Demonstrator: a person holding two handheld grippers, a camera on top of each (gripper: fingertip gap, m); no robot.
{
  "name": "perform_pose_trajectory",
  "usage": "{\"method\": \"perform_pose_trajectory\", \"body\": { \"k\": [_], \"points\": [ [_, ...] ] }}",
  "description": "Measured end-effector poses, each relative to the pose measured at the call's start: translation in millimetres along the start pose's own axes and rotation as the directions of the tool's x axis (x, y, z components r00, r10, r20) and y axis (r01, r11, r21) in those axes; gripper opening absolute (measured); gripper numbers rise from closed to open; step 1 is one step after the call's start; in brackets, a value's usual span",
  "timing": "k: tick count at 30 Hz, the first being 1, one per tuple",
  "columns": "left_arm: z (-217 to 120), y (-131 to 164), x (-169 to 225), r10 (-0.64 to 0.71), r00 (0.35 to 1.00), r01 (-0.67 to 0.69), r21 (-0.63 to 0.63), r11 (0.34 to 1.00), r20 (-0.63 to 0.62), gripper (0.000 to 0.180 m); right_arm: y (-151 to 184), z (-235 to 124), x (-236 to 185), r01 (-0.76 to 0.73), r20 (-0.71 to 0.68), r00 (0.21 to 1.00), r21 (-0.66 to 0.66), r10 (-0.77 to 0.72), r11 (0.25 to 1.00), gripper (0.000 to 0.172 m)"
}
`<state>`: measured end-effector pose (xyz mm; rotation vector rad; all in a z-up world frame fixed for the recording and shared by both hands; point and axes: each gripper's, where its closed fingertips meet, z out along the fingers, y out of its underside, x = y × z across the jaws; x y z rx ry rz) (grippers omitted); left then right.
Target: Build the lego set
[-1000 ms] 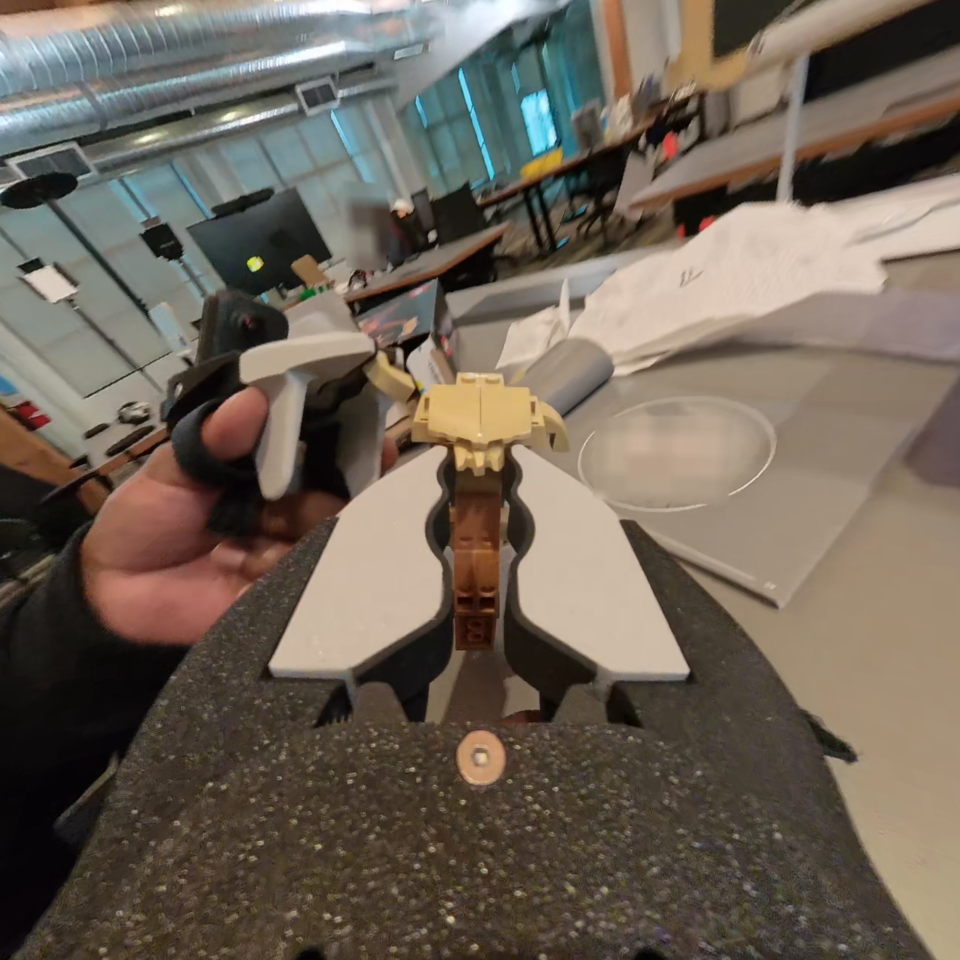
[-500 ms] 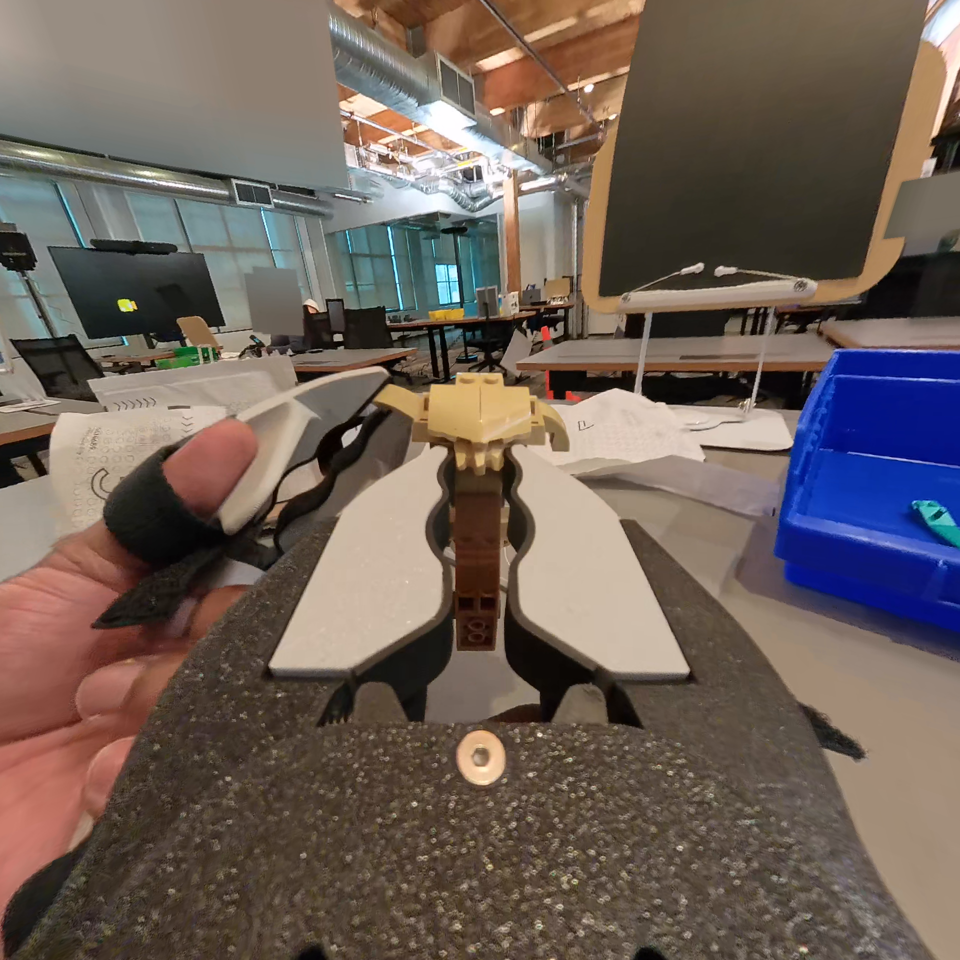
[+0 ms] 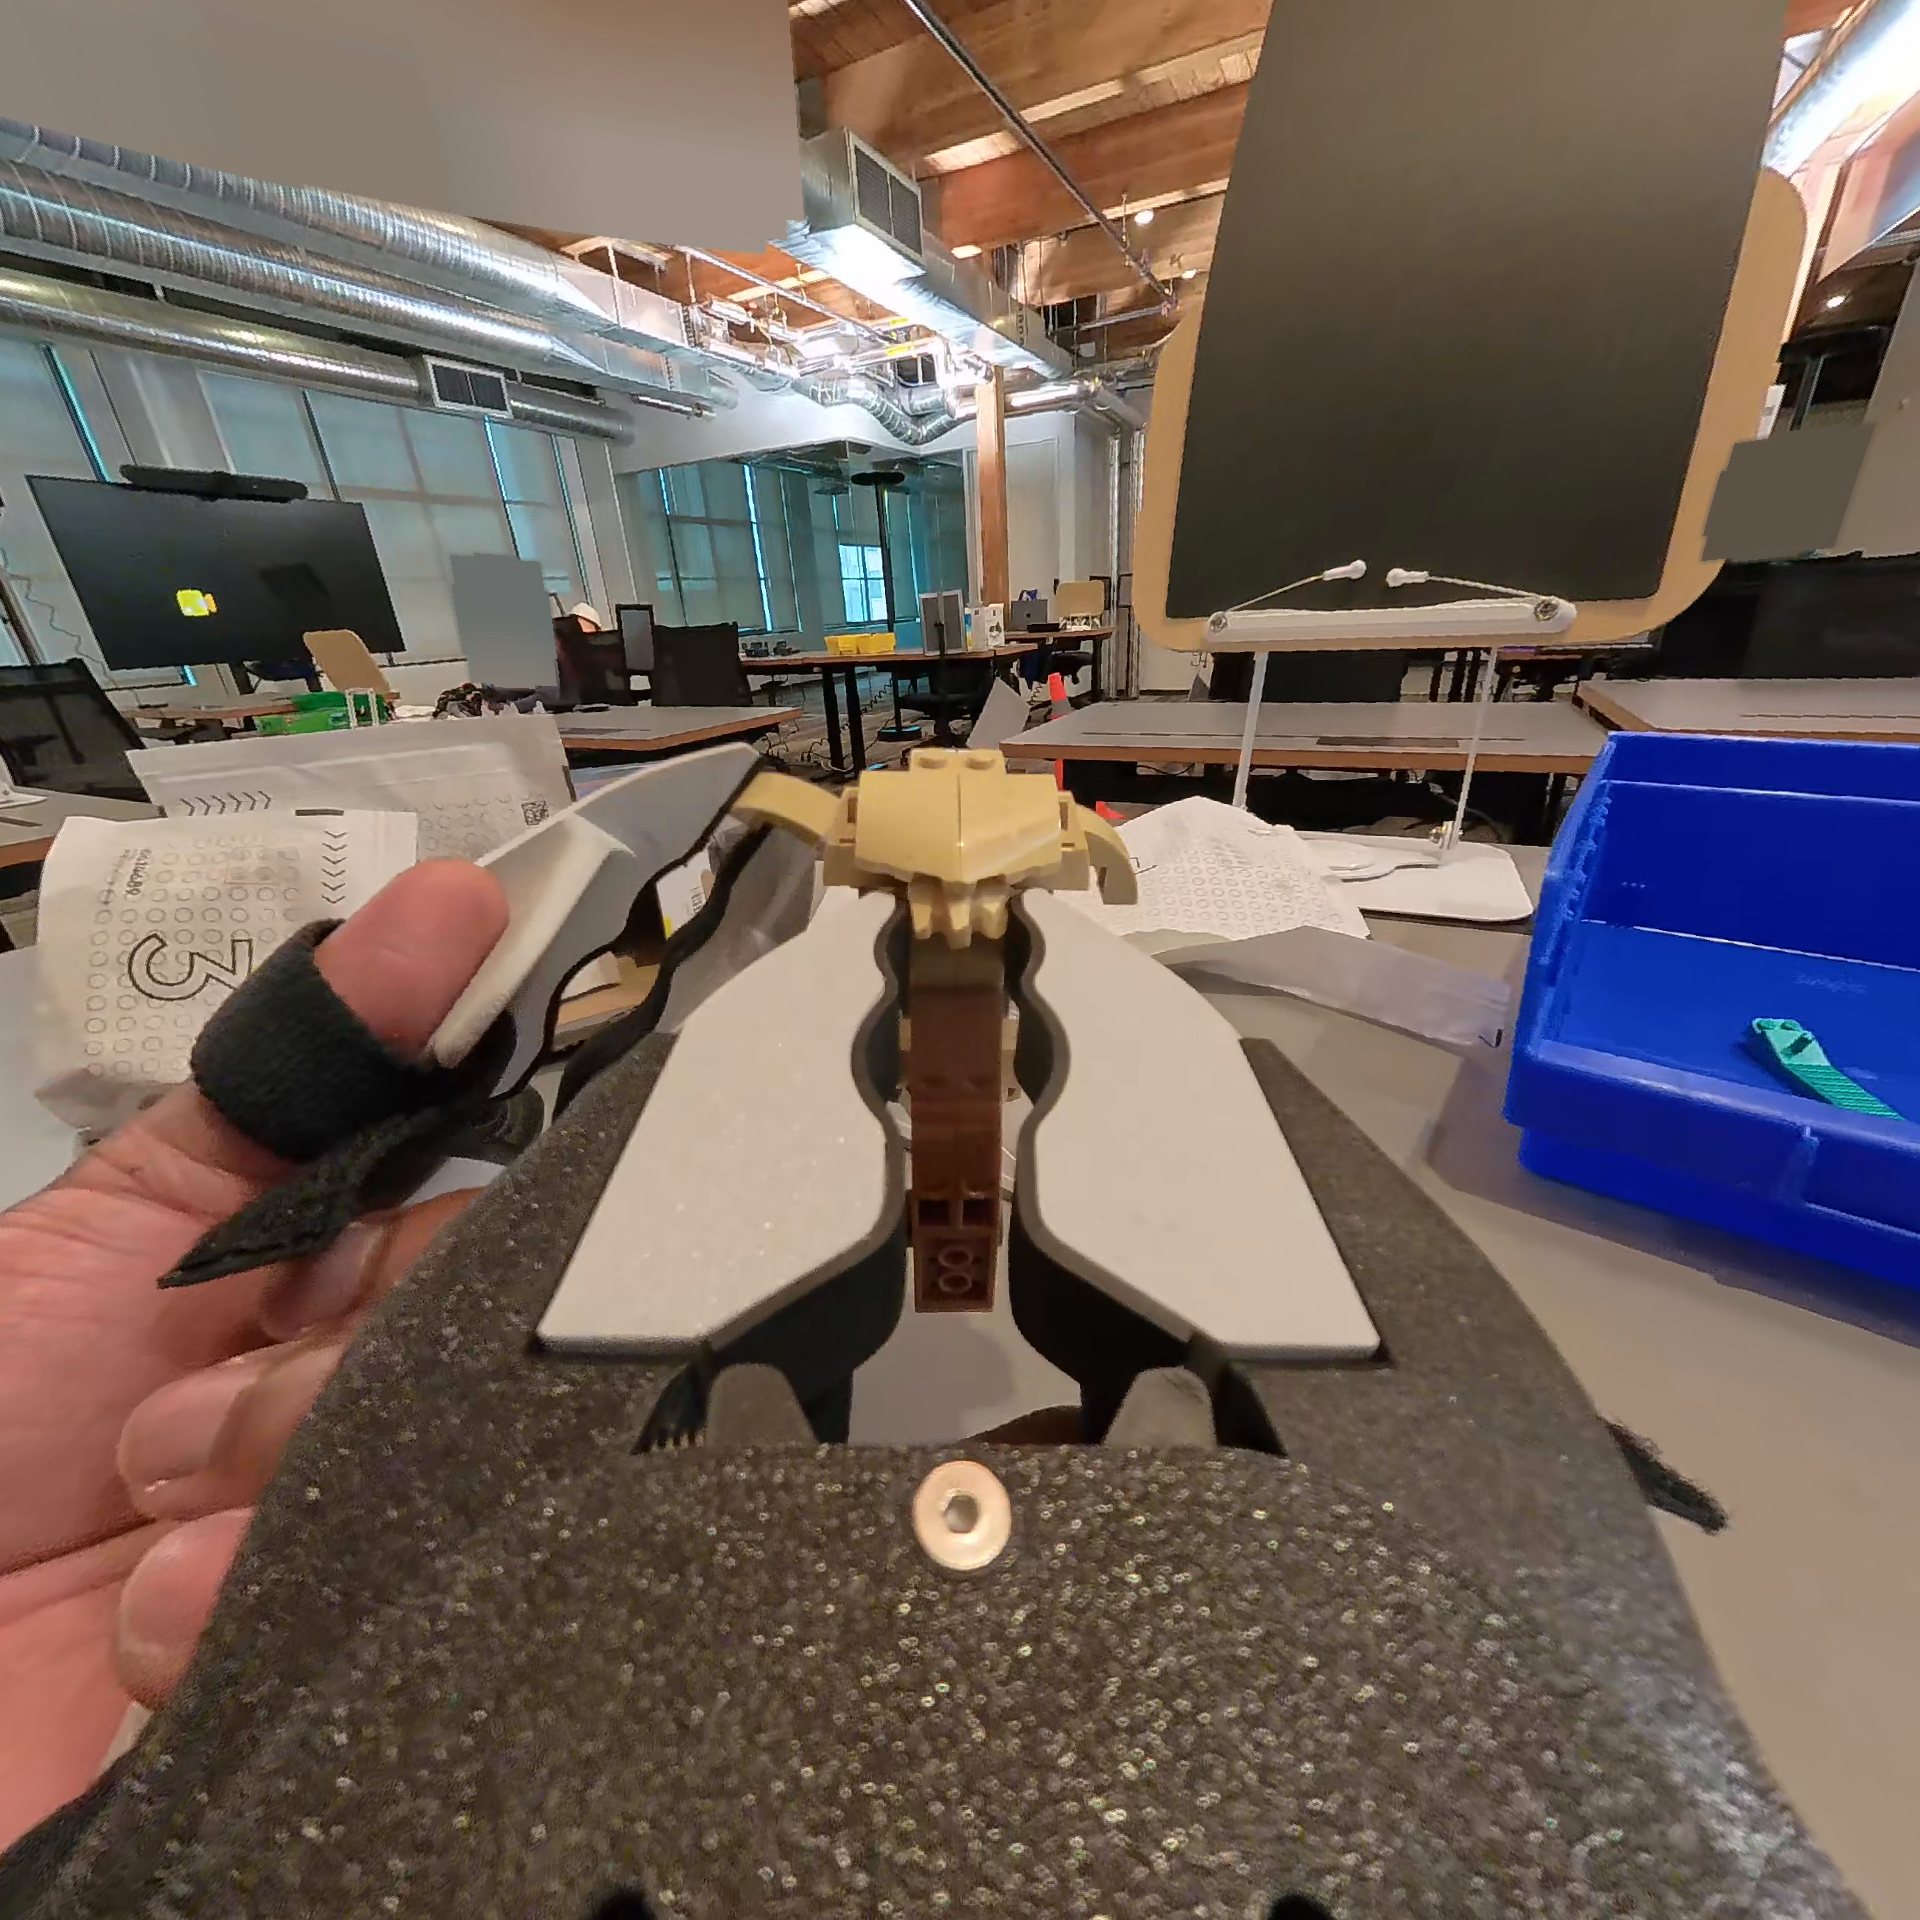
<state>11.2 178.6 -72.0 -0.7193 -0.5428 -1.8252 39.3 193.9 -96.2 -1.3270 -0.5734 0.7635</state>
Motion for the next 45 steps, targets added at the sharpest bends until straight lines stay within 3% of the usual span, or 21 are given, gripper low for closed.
{"method": "perform_pose_trajectory", "body": {
  "k": [19,37,45],
  "points": [
    [-2.2,10.5,-4.7,0.073,0.995,-0.067,-0.084,0.994,0.071,0.006,-1.5,-1.7,3.7,0.057,-0.042,0.998,0.011,-0.056,0.998,0.017],
    [-0.4,15.8,0.8,-0.057,0.996,0.063,-0.08,0.995,0.071,0.006,-11.5,-5.9,2.9,0.167,-0.069,0.984,0.072,-0.162,0.983,0.017],
    [-0.9,15.9,-0.2,-0.084,0.995,0.088,-0.072,0.994,0.06,0.006,-11.2,-5.1,1.8,0.143,-0.035,0.989,0.077,-0.14,0.987,0.017]
  ]
}}
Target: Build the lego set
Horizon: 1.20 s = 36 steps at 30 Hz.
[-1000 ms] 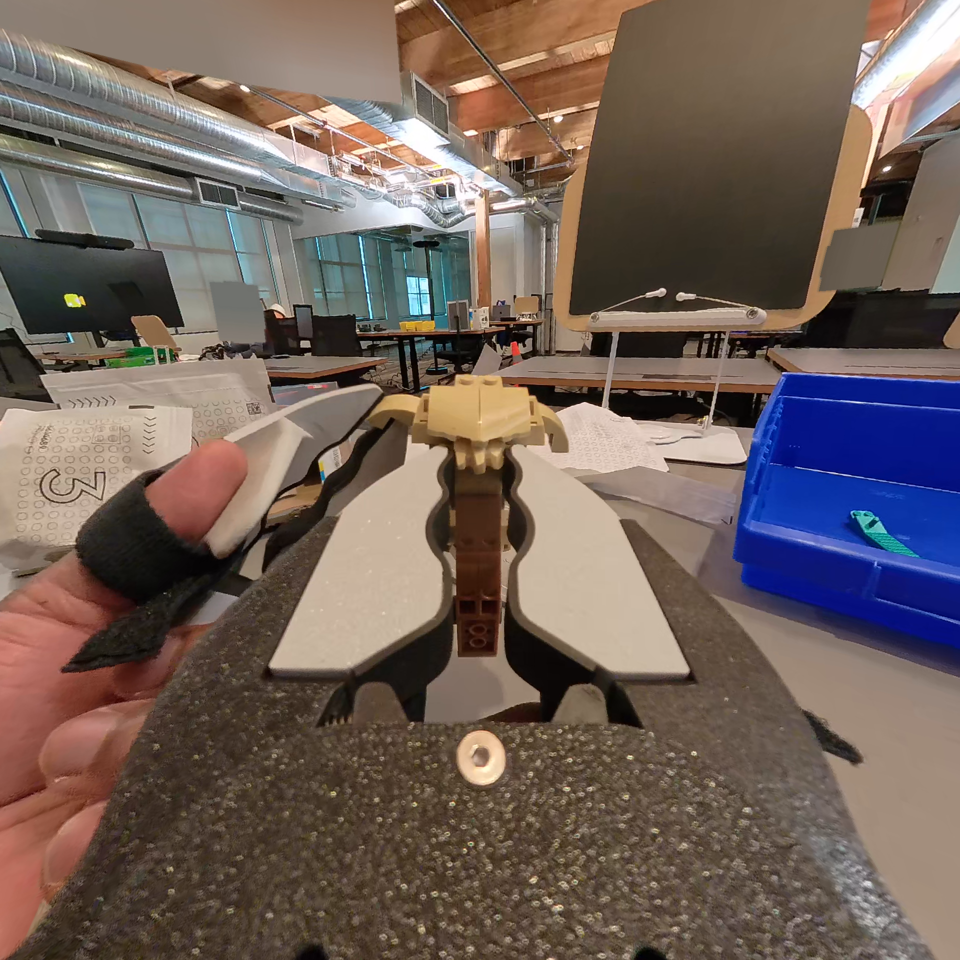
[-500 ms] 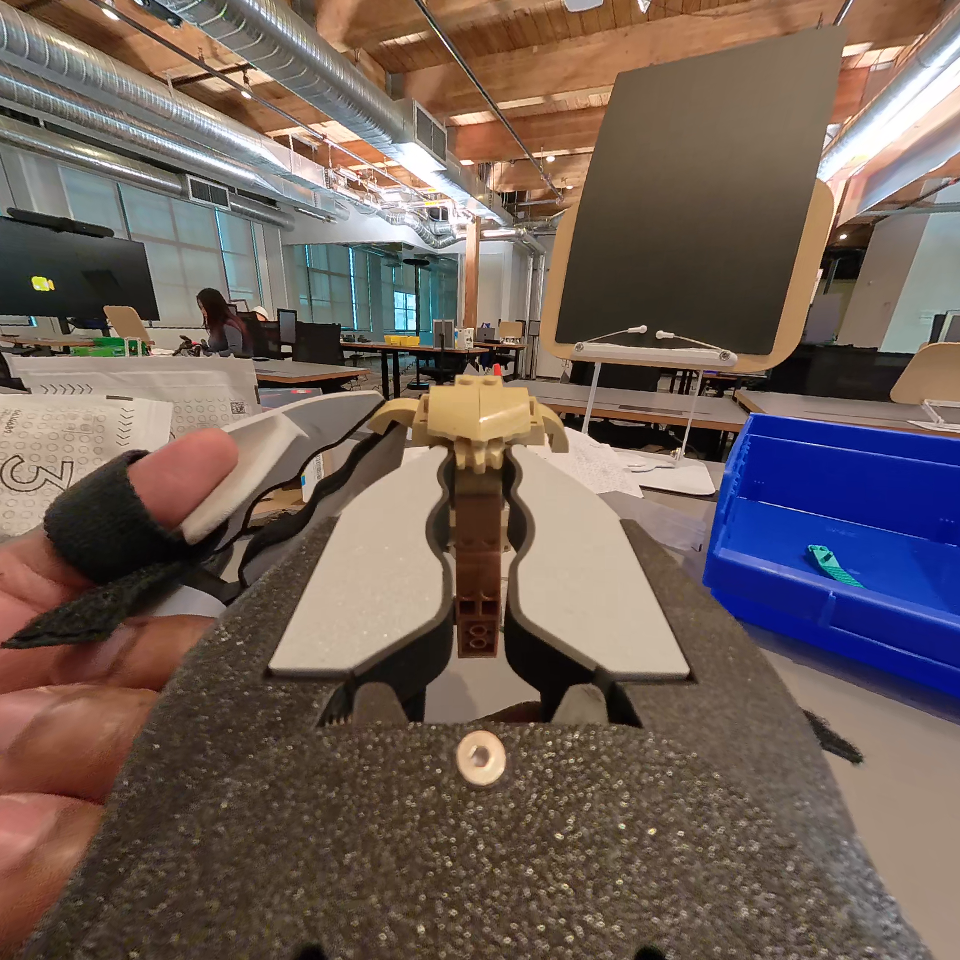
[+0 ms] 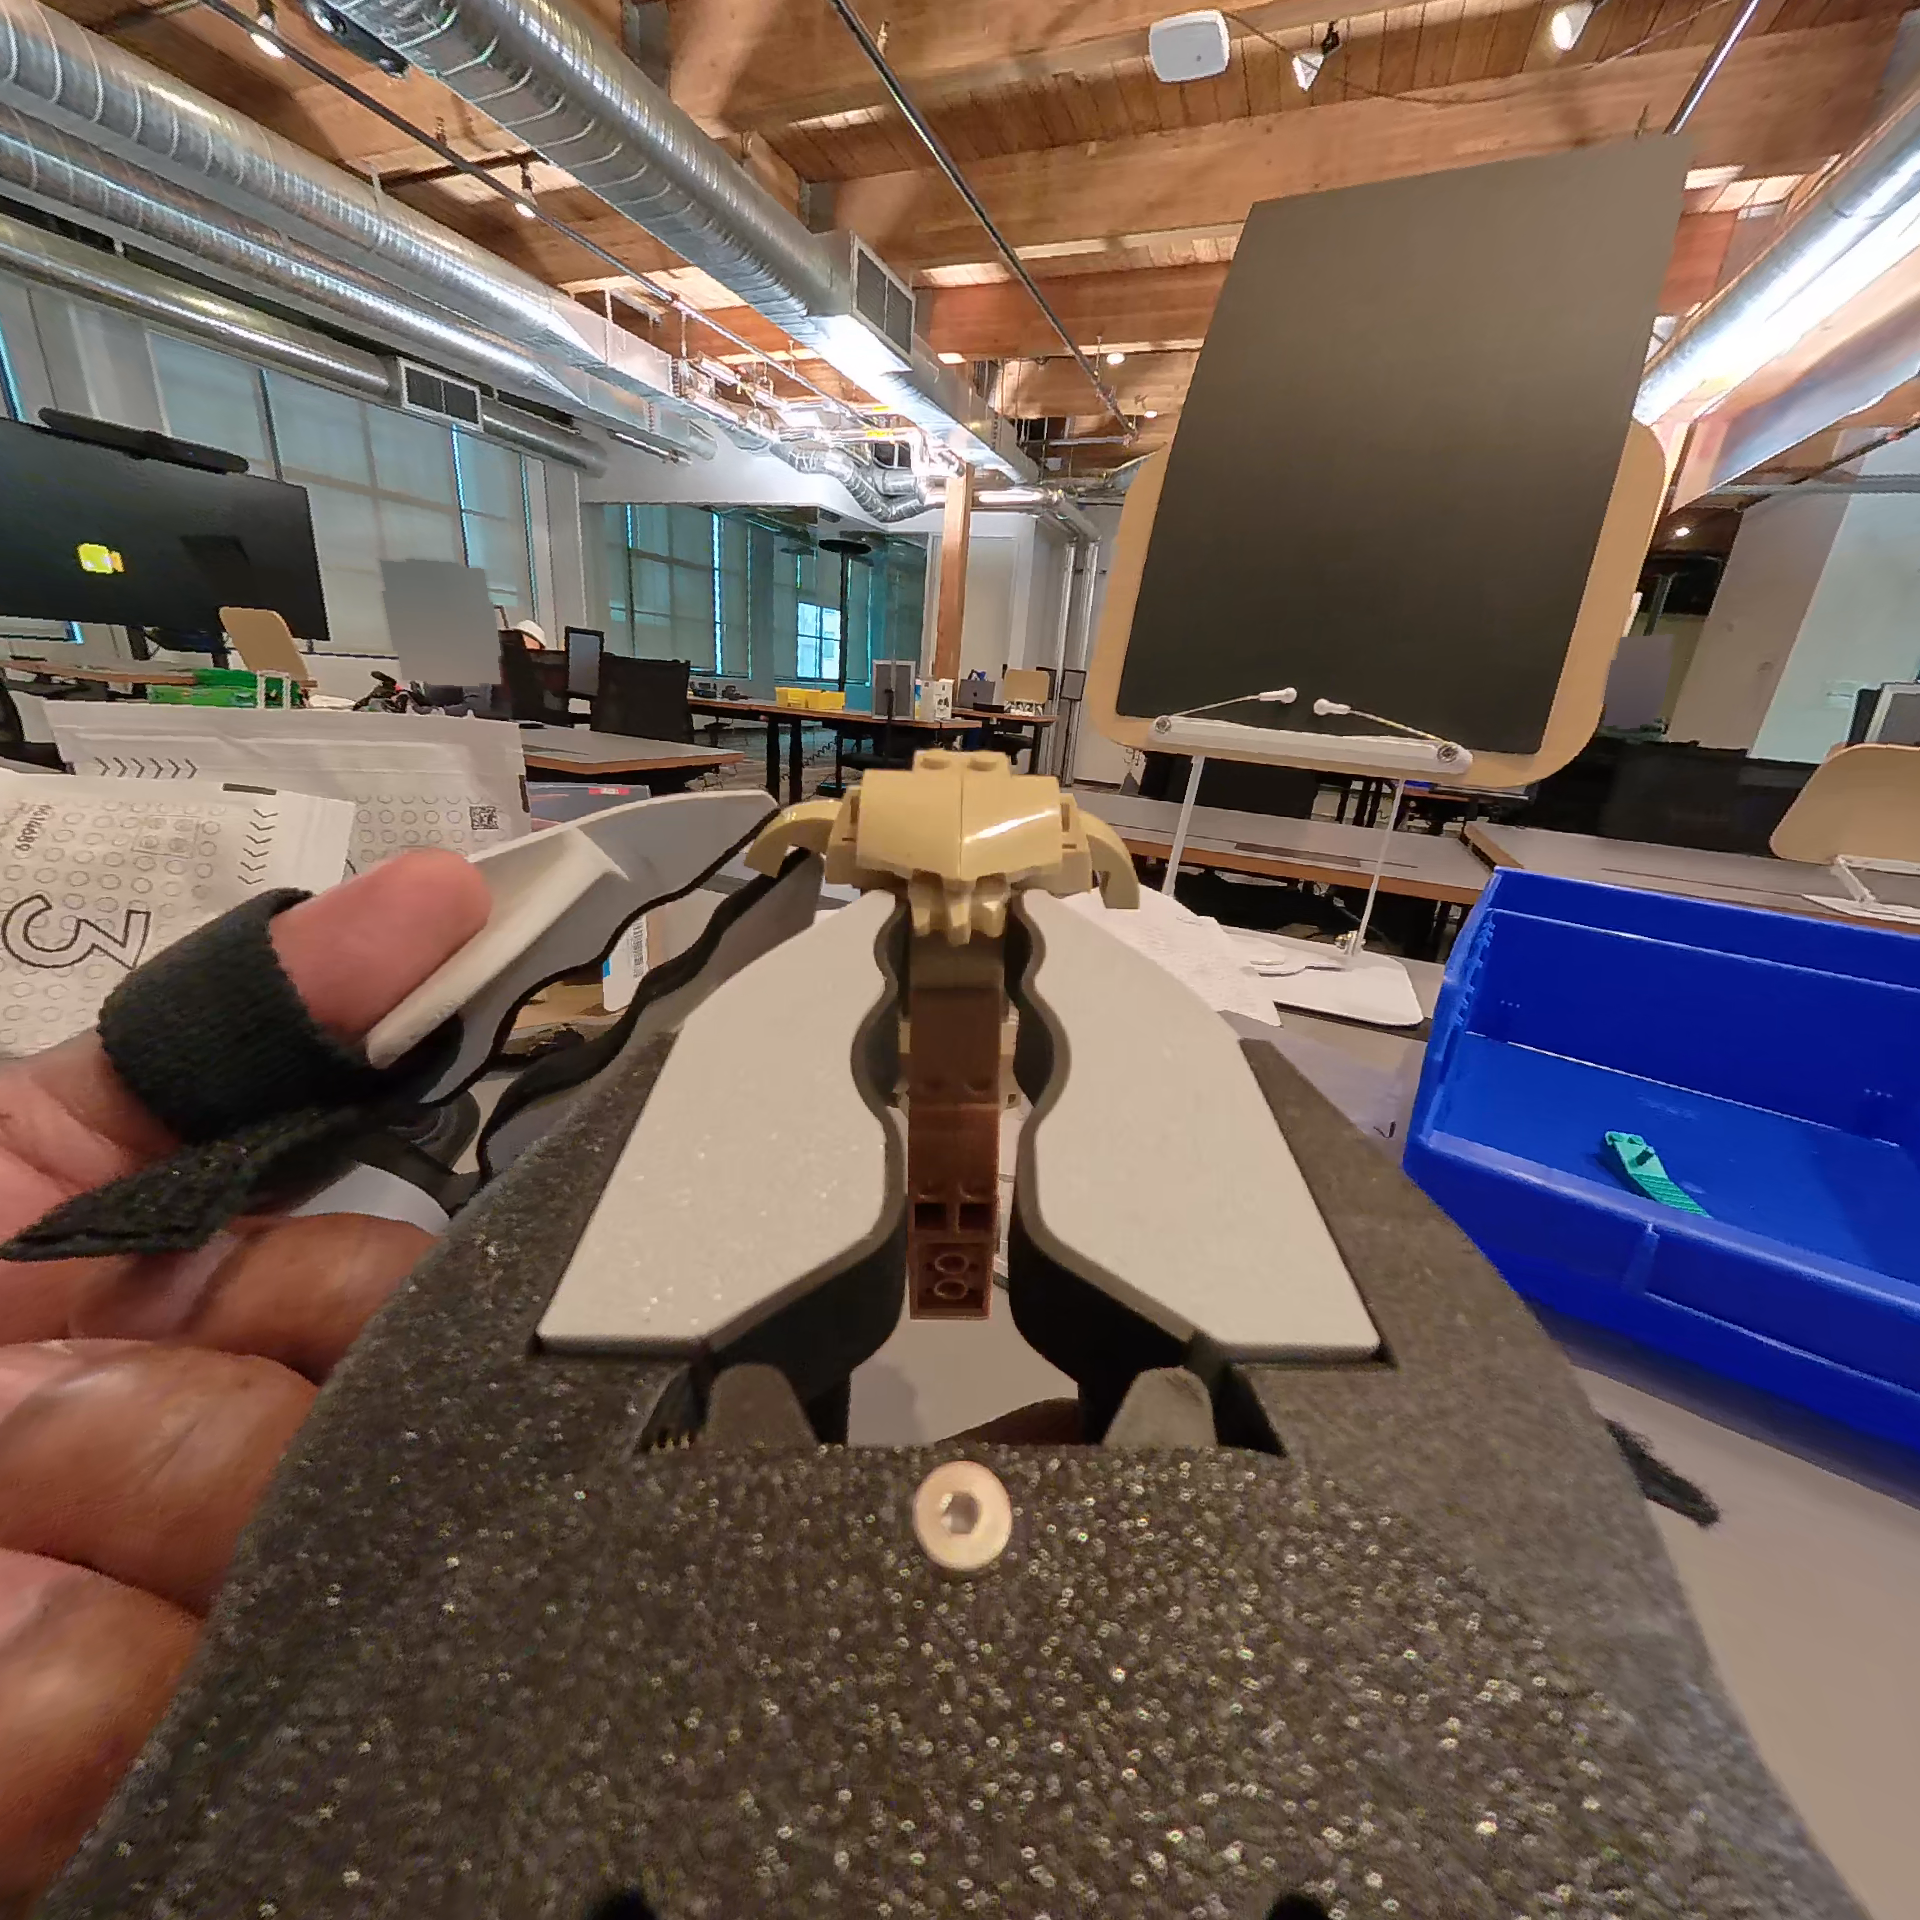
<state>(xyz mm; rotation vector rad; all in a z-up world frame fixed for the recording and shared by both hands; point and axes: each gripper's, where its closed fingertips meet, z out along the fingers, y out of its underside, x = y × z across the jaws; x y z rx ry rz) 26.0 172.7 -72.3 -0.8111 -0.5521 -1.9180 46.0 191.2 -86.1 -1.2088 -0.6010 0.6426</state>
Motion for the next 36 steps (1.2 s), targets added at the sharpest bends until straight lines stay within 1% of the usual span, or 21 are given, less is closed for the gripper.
{"method": "perform_pose_trajectory", "body": {
  "k": [10,16,22,30,32,34,36],
  "points": [
    [0.4,1.0,0.2,0.018,1.0,-0.018,-0.005,1.0,-0.011,0.007,-0.5,-0.4,-1.6,-0.039,0.033,0.999,0.006,0.039,0.999,0.017],
    [-0.3,0.7,-0.8,0.038,0.999,-0.038,-0.032,0.999,0.017,0.007,-0.5,-0.2,-2.3,-0.011,0.044,0.999,-0.002,0.011,1.0,0.017],
    [-0.4,0.9,0.1,0.019,1.0,-0.019,-0.047,0.999,0.006,0.007,-1.2,-0.1,-3.1,-0.019,0.065,0.998,-0.003,0.019,1.0,0.018],
    [-1.0,0.2,-2.4,0.036,0.999,-0.034,-0.062,0.998,0.038,0.007,-0.1,-0.7,-2.3,0.029,0.054,0.998,-0.015,-0.028,0.999,0.018],
    [-2.0,-1.7,-6.1,0.028,0.998,-0.025,-0.05,0.998,0.057,0.007,4.5,0.7,-1.2,0.002,0.05,0.999,-0.05,0.0,0.999,0.017],
    [-3.9,-4.7,-12.3,0.037,0.995,-0.033,-0.039,0.999,0.09,0.008,12.7,3.0,-0.4,-0.075,0.058,0.995,-0.103,0.082,0.992,0.017],
    [-4.3,-5.6,-15.5,0.058,0.993,-0.054,-0.043,0.998,0.107,0.016,20.6,5.2,1.1,-0.164,0.061,0.983,-0.144,0.174,0.976,0.017]
  ]
}}
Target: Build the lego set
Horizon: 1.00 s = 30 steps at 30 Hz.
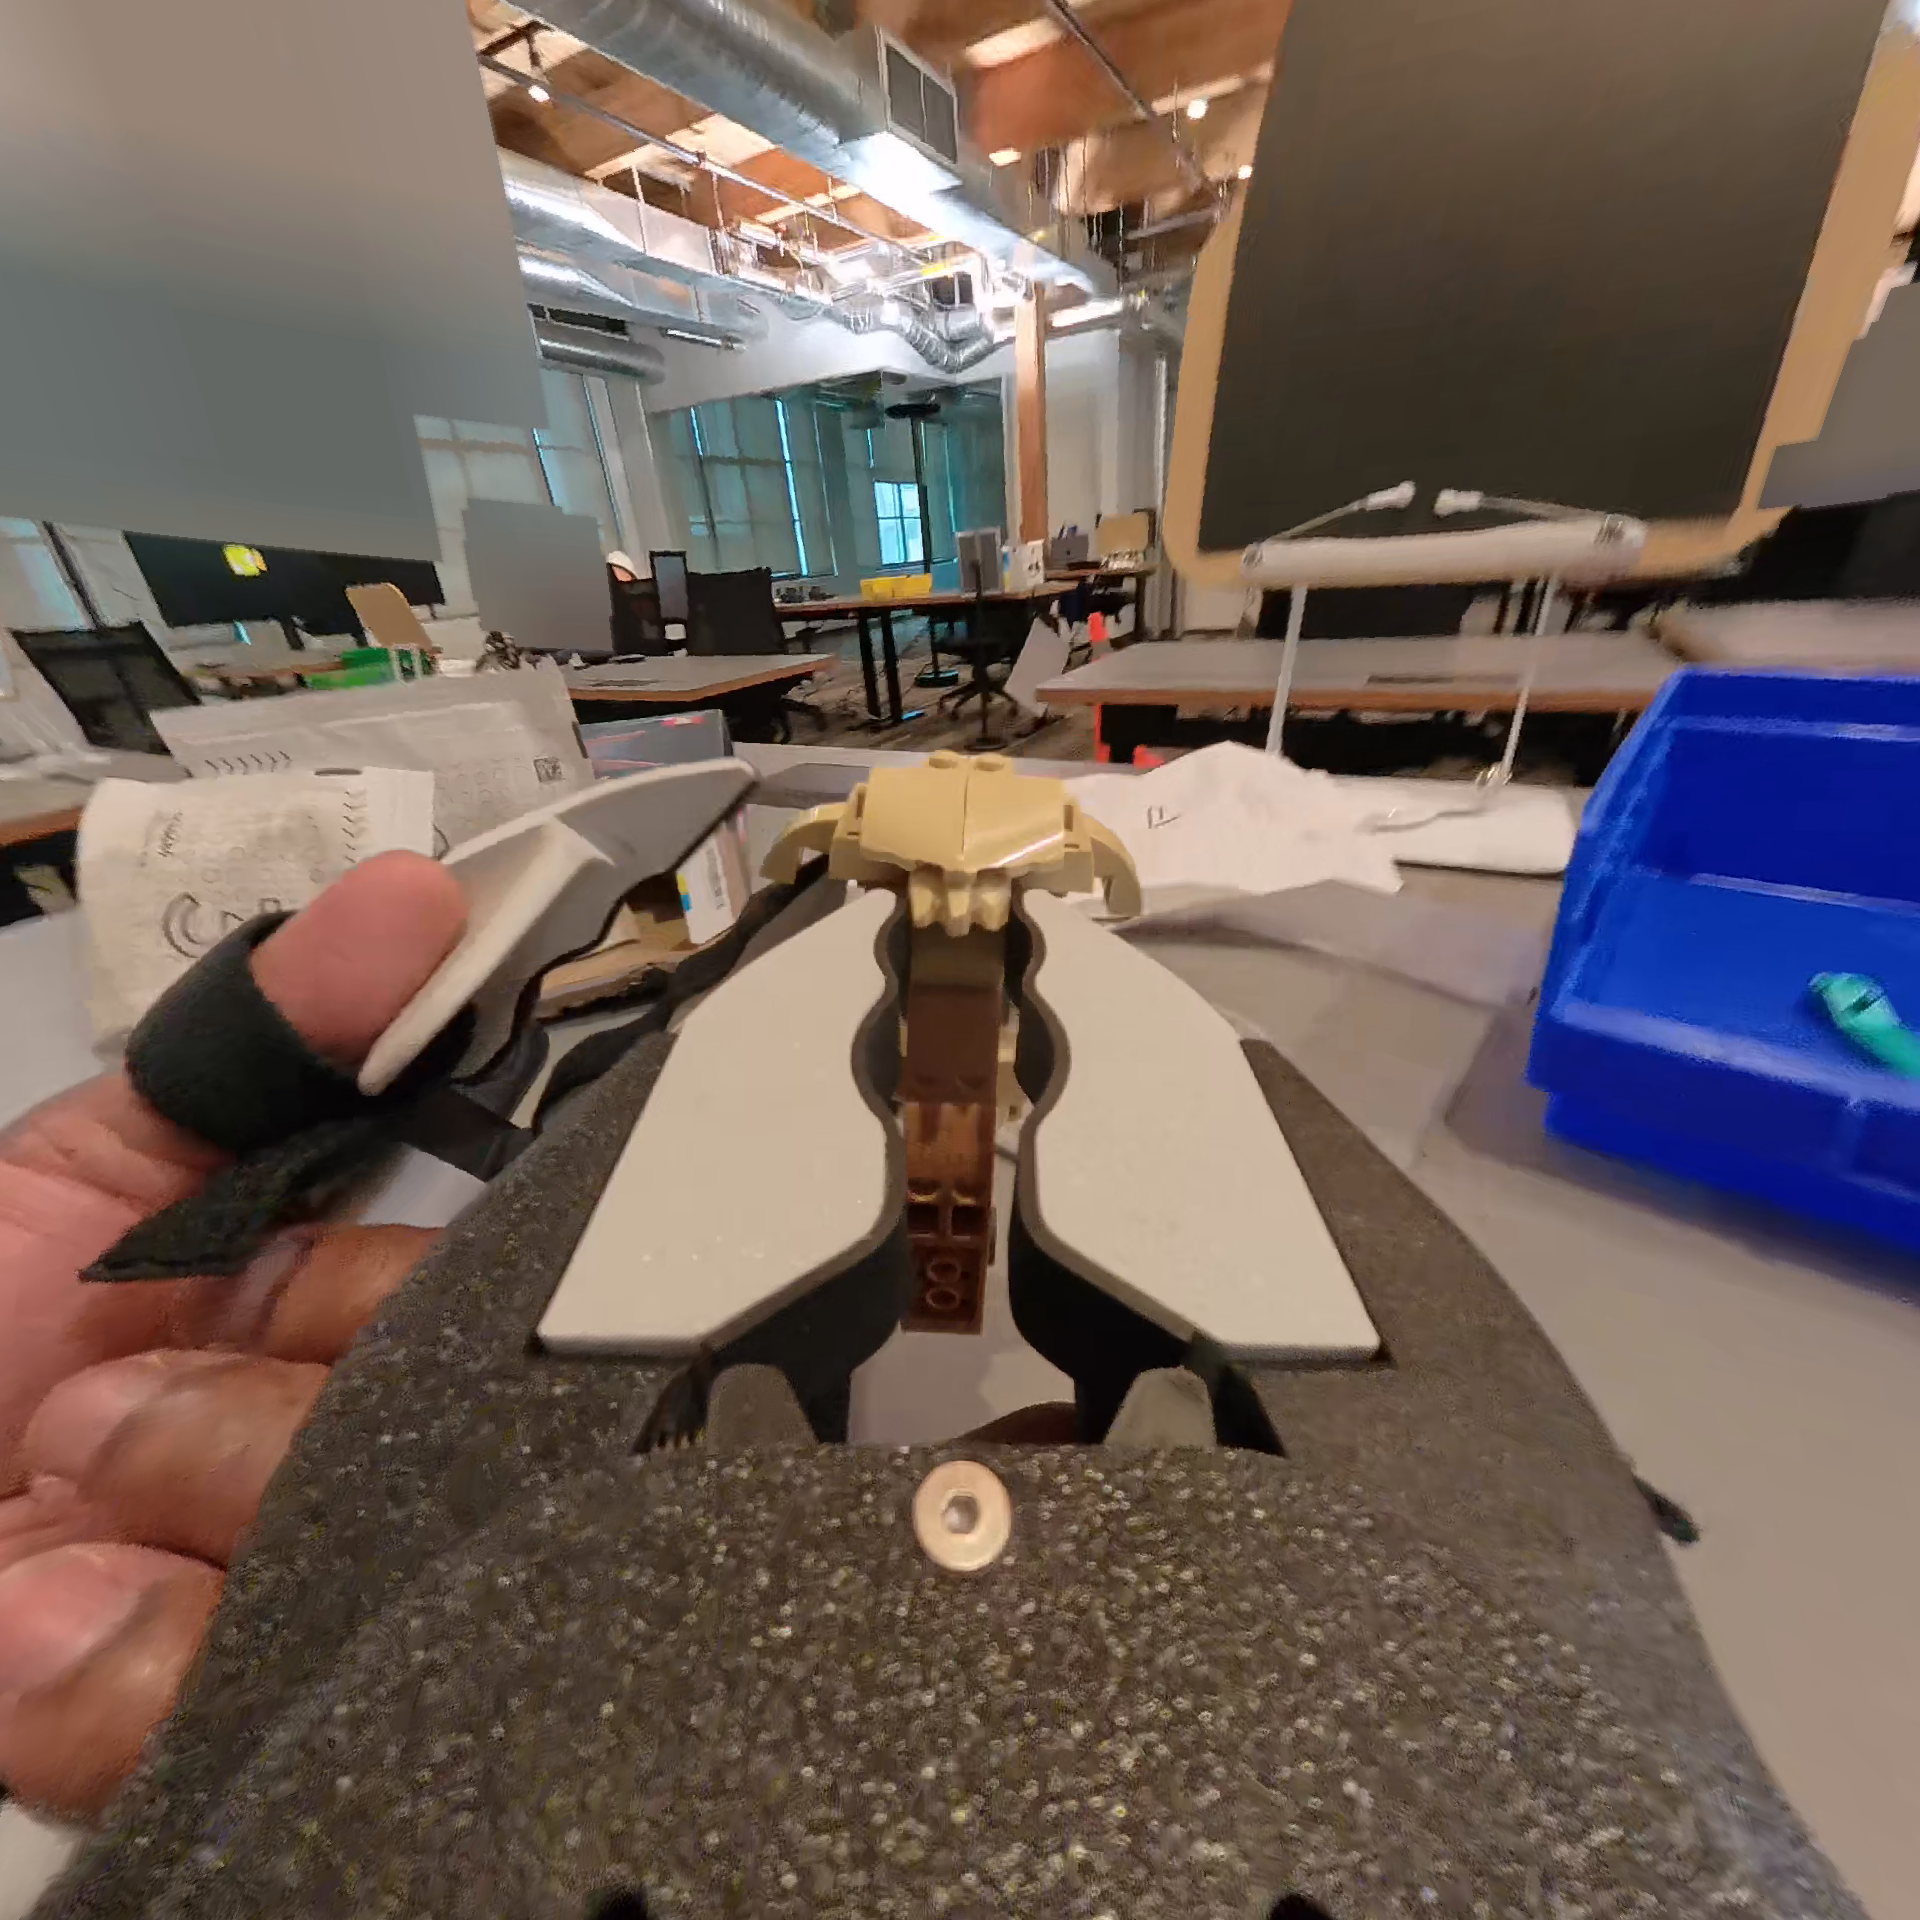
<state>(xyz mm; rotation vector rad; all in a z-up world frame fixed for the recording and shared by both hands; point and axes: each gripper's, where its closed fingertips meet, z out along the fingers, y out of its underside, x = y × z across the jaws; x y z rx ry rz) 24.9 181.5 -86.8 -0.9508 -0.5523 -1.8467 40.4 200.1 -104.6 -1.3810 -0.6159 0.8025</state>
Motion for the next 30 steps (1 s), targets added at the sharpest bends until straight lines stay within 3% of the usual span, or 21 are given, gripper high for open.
{"method": "perform_pose_trajectory", "body": {
  "k": [4,11,14,17,19,23,26,30],
  "points": [
    [3.6,3.0,3.8,0.054,0.999,-0.054,-0.027,0.998,0.006,0.029,1.5,2.8,8.4,-0.203,0.046,0.978,0.005,0.203,0.979,0.017],
    [8.5,7.8,10.5,0.131,0.991,-0.131,-0.071,0.989,0.003,0.029,1.7,4.0,24.5,-0.485,0.108,0.87,0.016,0.48,0.875,0.017],
    [8.4,10.2,17.2,0.194,0.981,-0.193,-0.106,0.975,-0.007,0.029,-2.3,2.6,30.0,-0.64,0.192,0.757,0.025,0.625,0.768,0.017],
    [5.7,8.7,26.9,0.333,0.943,-0.33,-0.149,0.932,-0.004,0.028,-4.4,0.3,40.5,-0.811,0.284,0.565,0.018,0.774,0.585,0.017],
    [1.5,5.9,28.6,0.46,0.888,-0.446,-0.21,0.87,0.024,0.028,-3.4,-1.0,47.7,-0.857,0.301,0.497,0.018,0.814,0.516,0.017],
    [-24.8,-15.3,4.1,0.729,0.663,-0.603,-0.455,0.656,0.172,0.027,-3.7,-3.0,51.0,-0.813,0.272,0.564,0.021,0.78,0.581,0.017],
    [-61.2,-31.9,-21.4,0.853,0.475,-0.539,-0.694,0.478,0.218,0.027,-0.9,-3.2,55.5,-0.768,0.222,0.628,0.016,0.746,0.641,0.017],
    [-100.4,-32.0,-38.5,0.93,0.346,-0.378,-0.89,0.255,0.119,0.028,3.3,-1.4,56.9,-0.744,0.192,0.654,-0.015,0.732,0.668,0.017]
  ]
}}
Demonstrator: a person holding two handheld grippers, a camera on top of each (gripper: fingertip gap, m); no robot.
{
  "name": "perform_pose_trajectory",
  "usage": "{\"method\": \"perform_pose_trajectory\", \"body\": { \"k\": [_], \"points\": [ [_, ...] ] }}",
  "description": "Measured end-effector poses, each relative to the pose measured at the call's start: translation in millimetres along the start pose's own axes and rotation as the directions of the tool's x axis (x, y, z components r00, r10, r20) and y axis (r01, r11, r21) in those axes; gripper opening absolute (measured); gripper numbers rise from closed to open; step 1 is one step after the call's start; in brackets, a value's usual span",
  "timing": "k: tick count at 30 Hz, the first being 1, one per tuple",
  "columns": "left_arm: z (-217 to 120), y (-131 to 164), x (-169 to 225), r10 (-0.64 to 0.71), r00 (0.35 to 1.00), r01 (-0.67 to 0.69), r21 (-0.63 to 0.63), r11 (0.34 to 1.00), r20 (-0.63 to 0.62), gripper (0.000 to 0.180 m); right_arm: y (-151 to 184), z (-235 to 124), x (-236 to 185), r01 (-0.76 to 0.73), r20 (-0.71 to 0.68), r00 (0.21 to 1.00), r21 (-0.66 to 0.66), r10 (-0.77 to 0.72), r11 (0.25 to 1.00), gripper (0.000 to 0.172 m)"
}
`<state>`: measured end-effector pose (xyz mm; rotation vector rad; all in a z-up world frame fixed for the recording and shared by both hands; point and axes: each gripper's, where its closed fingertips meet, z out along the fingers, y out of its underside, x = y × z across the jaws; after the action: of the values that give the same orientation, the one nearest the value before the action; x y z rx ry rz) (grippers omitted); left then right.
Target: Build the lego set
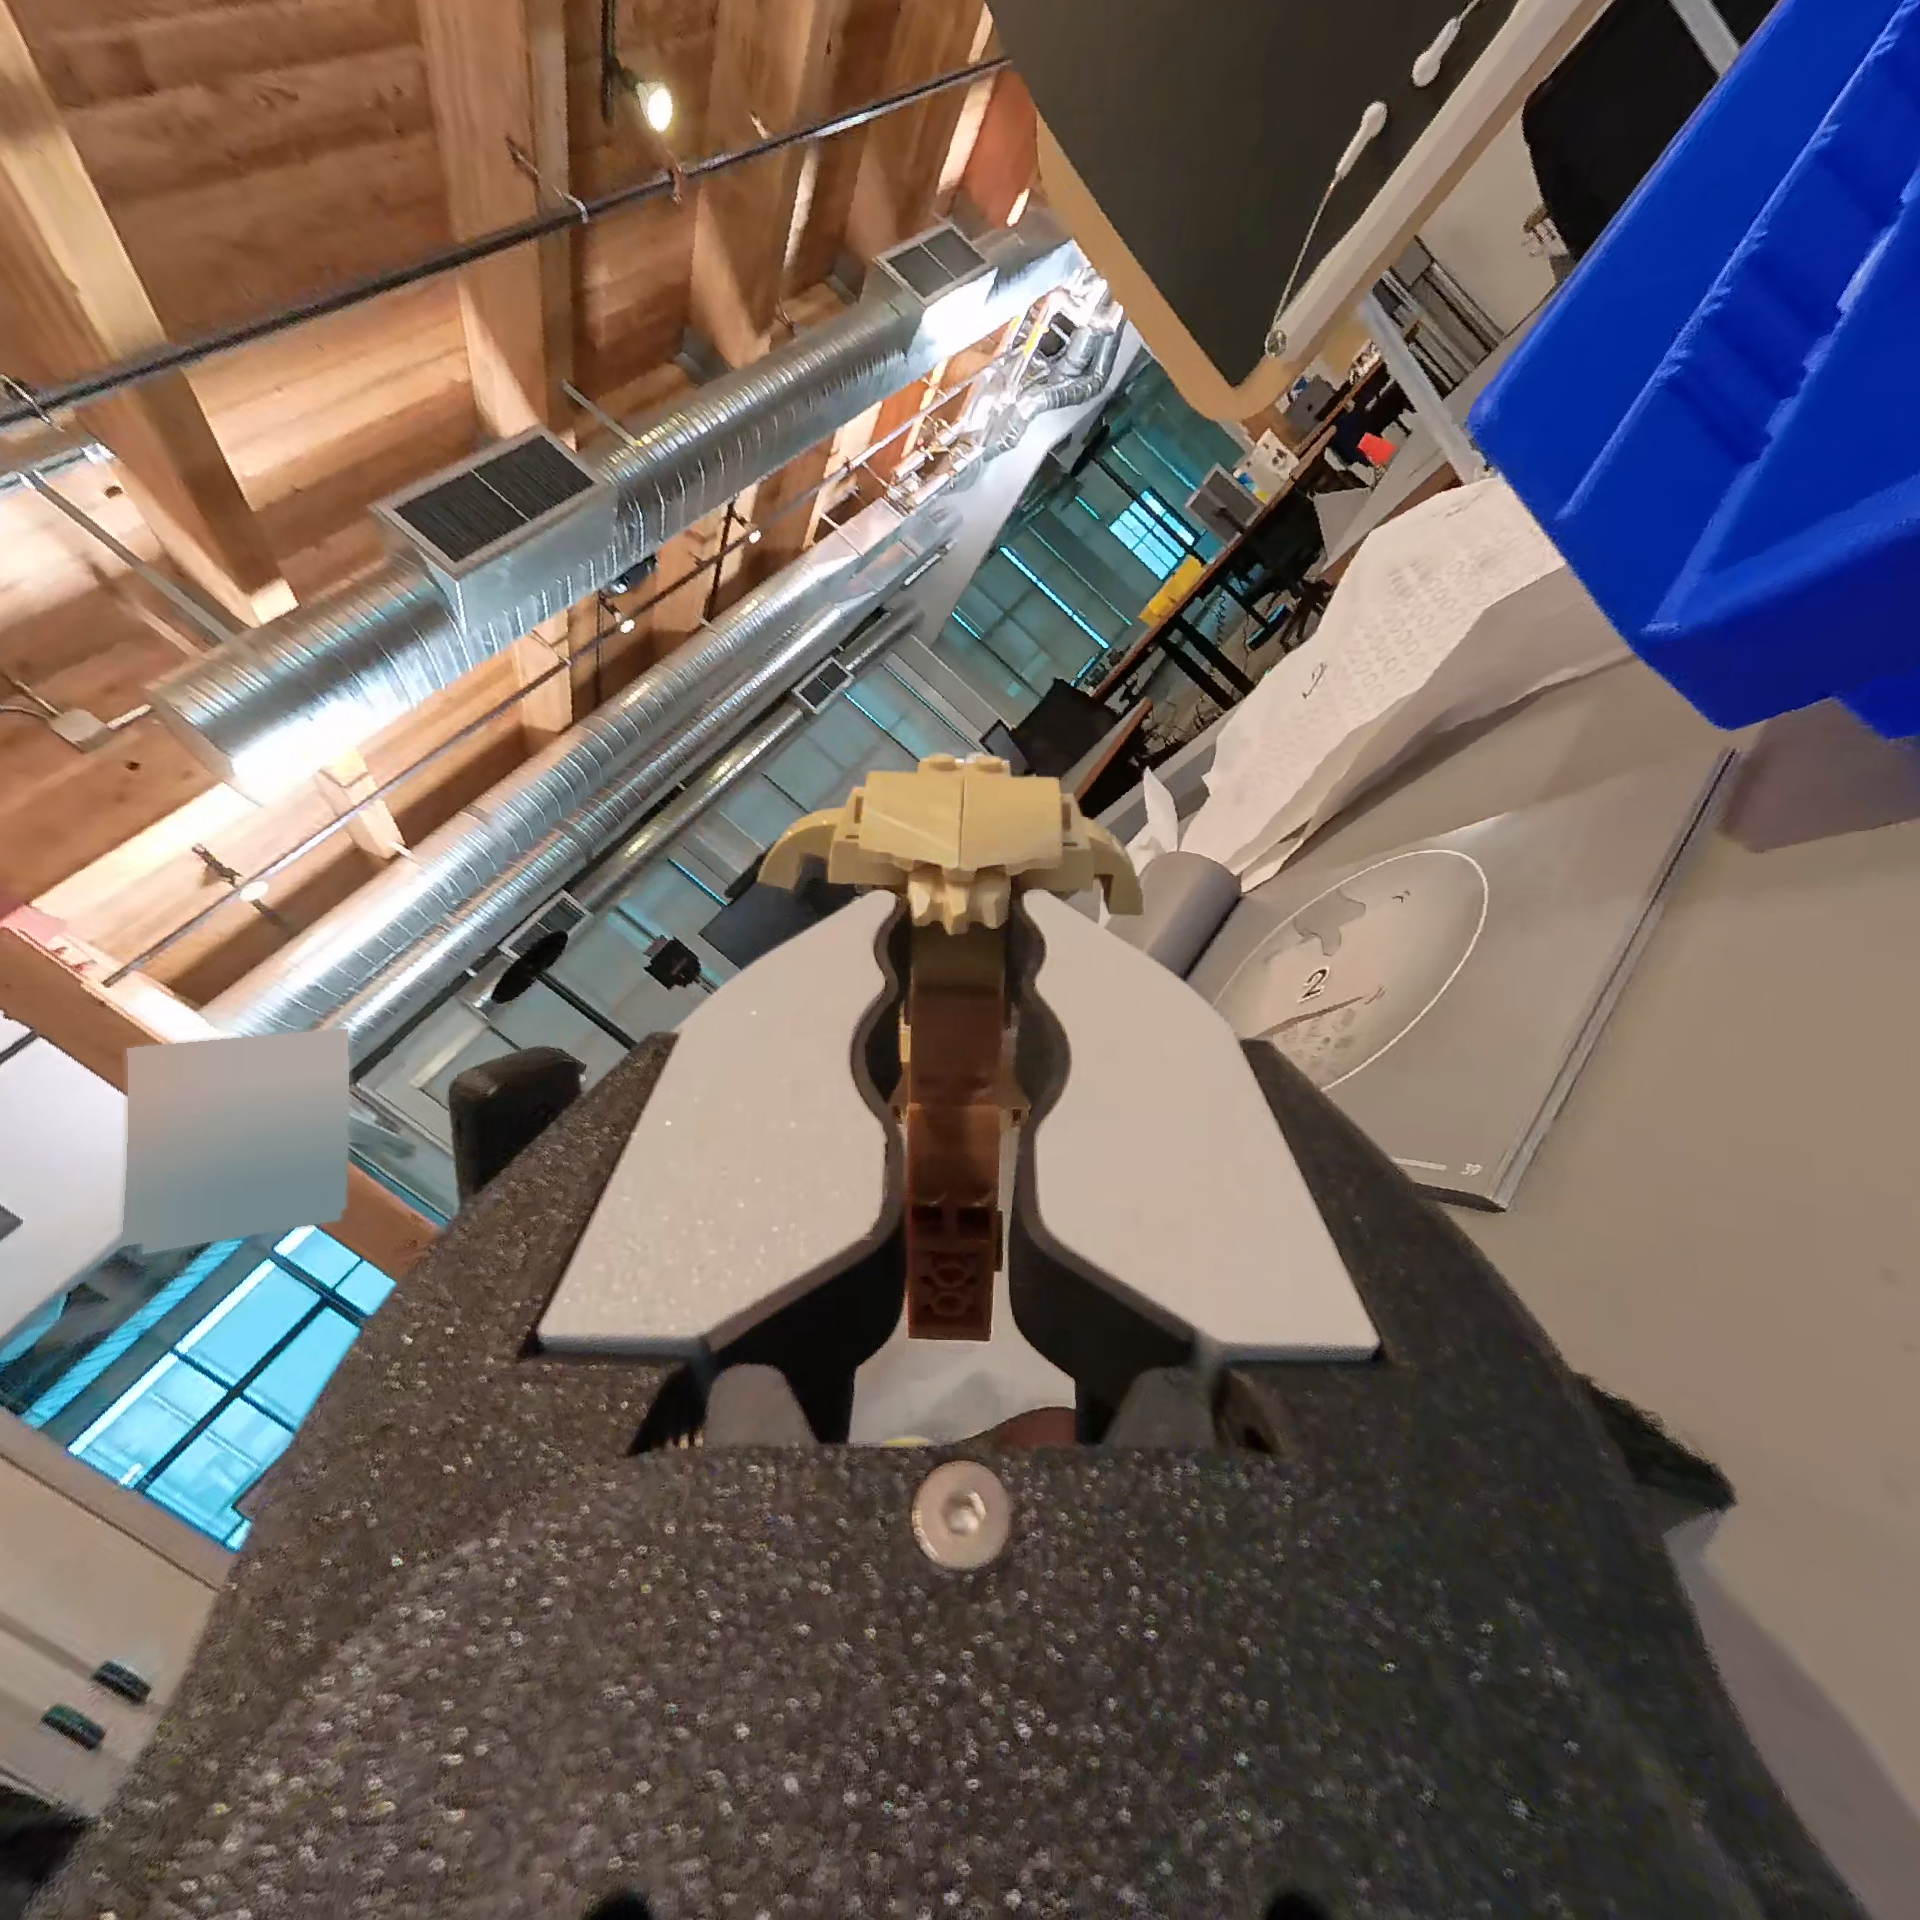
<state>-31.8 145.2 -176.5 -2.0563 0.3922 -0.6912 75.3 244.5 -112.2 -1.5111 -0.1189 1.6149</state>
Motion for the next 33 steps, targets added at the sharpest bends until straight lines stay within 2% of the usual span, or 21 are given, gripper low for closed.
{"method": "perform_pose_trajectory", "body": {
  "k": [4,11,16,19,25,27,29,31,33],
  "points": [
    [-4.8,28.6,9.9,0.15,0.986,-0.162,-0.184,0.969,-0.076,0.029,6.0,1.3,-2.4,0.04,-0.003,0.999,-0.042,-0.04,0.998,0.017],
    [-5.9,57.0,10.6,0.407,0.898,-0.441,-0.322,0.838,-0.169,0.029,9.4,1.2,-4.3,0.077,0.002,0.997,-0.074,-0.077,0.994,0.017],
    [-2.4,52.4,5.3,0.578,0.781,-0.624,-0.305,0.719,-0.235,0.03,12.1,1.7,-5.8,0.085,0.009,0.996,-0.09,-0.085,0.992,0.017],
    [-2.7,49.8,3.1,0.675,0.671,-0.742,-0.27,0.614,-0.307,0.032,13.1,1.8,-6.7,0.087,0.014,0.996,-0.097,-0.086,0.992,0.017],
    [2.6,59.2,2.8,0.692,0.527,-0.849,-0.255,0.463,-0.494,0.033,15.1,2.2,-7.7,0.089,0.021,0.996,-0.109,-0.087,0.99,0.017],
    [5.4,60.7,6.0,0.68,0.499,-0.863,-0.234,0.448,-0.538,0.031,15.2,2.0,-7.9,0.088,0.023,0.996,-0.11,-0.086,0.99,0.017],
    [6.4,63.3,7.7,0.66,0.486,-0.868,-0.224,0.444,-0.574,0.016,15.3,1.7,-7.9,0.088,0.023,0.996,-0.111,-0.085,0.99,0.017],
    [7.7,63.2,8.4,0.631,0.51,-0.85,-0.228,0.476,-0.584,0.014,15.6,1.6,-8.1,0.09,0.023,0.996,-0.113,-0.088,0.99,0.017],
    [12.1,58.1,5.3,0.622,0.565,-0.811,-0.227,0.539,-0.542,0.014,15.9,1.3,-8.2,0.097,0.02,0.995,-0.115,-0.095,0.989,0.017]
  ]
}}
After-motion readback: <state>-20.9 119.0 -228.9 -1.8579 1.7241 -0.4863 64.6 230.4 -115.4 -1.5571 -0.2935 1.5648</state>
